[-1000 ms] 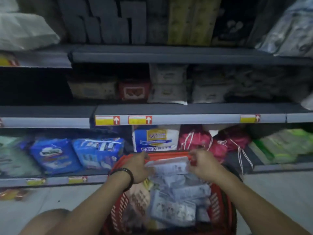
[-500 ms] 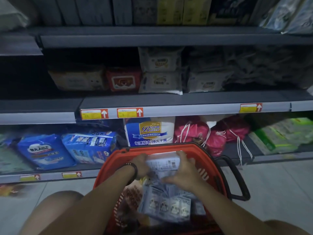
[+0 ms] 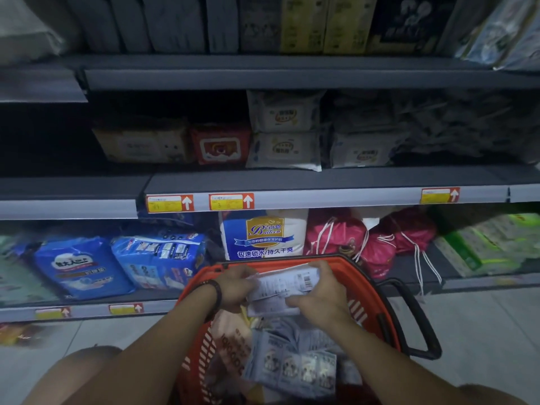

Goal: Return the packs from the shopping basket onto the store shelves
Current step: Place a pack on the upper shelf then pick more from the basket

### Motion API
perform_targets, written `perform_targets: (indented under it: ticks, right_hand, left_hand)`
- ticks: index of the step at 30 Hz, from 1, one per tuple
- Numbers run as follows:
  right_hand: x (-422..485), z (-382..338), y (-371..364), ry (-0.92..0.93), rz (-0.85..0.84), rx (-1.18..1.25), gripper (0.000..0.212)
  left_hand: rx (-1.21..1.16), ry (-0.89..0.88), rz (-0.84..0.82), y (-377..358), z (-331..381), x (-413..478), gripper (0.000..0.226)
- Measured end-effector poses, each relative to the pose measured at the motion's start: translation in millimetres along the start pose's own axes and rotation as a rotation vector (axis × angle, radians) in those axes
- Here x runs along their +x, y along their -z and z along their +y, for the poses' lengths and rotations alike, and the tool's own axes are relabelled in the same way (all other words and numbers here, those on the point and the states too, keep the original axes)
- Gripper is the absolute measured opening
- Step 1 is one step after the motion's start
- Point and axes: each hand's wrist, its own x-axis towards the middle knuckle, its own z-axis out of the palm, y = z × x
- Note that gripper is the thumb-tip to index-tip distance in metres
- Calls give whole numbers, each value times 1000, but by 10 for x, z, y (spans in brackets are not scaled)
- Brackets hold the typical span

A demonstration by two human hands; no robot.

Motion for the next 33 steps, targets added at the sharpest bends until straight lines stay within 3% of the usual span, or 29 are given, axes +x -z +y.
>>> perform_targets:
  ticks: [1, 2, 5, 8, 12, 16, 22, 24, 28, 33]
  right_hand:
    - [4, -25, 59, 16, 17, 20, 67]
    - [2, -53, 120, 21, 23, 59, 65]
    - [13, -124, 307, 43, 32, 240, 63]
    - [-9, -221, 521, 93, 29, 427, 64]
    - [-97, -322, 719, 203, 17, 510, 70]
    - [-234, -413, 775, 339, -64, 481, 78]
    - [-279, -496, 815, 420, -36, 504, 87]
    - [-283, -543, 833, 449, -39, 509, 86]
    - [-302, -706, 833, 518, -11, 559, 83]
    - [-378, -1014, 812, 605, -30, 590, 79]
  left_hand:
    - [-62, -28, 20, 18, 31, -58, 8]
    - [-144, -55, 32, 42, 65, -127, 9]
    - [-427, -116, 5, 106, 148, -318, 25]
    - [-513, -151, -74, 206, 153, -409, 45]
    - [-682, -259, -186, 99, 169, -476, 34]
    - [-811, -450, -61, 13, 238, -468, 55]
    - [-776, -667, 47, 18, 308, -412, 95]
    - [-776, -712, 89, 35, 345, -443, 90]
    - [-780, -778, 211, 160, 489, -580, 56]
    - [-580, -871, 412, 405, 653, -913, 43]
